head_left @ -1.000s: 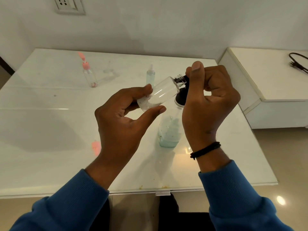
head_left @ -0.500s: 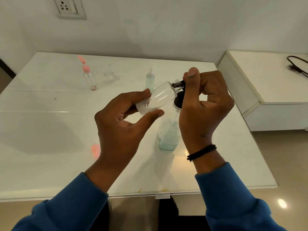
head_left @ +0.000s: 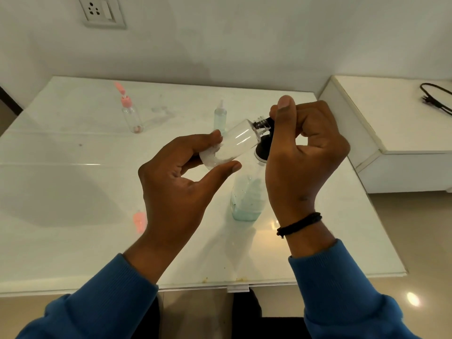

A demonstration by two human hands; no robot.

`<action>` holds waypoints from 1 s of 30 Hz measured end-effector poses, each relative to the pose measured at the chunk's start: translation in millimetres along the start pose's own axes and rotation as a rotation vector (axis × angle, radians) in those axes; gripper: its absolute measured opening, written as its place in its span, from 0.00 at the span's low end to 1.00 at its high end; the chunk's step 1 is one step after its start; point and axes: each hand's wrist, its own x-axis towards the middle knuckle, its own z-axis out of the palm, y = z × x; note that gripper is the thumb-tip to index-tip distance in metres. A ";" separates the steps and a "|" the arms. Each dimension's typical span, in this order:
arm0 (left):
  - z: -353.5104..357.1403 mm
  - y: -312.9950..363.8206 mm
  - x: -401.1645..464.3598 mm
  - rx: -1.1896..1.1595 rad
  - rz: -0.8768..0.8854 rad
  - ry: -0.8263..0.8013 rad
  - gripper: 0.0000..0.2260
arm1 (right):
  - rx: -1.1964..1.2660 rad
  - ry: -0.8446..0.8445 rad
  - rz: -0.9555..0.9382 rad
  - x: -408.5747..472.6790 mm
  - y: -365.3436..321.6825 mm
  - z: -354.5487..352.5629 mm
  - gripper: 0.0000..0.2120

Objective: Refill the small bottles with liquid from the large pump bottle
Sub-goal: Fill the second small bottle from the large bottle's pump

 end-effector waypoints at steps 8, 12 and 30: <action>-0.2 -1.5 -0.5 -0.007 -0.008 -0.003 0.19 | 0.000 -0.013 0.009 -3.4 -1.5 -0.1 0.13; -0.3 0.1 -0.5 -0.032 -0.016 -0.002 0.19 | -0.029 -0.027 -0.006 0.1 -2.1 -3.0 0.13; 0.3 -1.3 -1.2 -0.014 -0.018 0.004 0.19 | 0.025 -0.025 0.026 -1.2 -2.1 0.5 0.13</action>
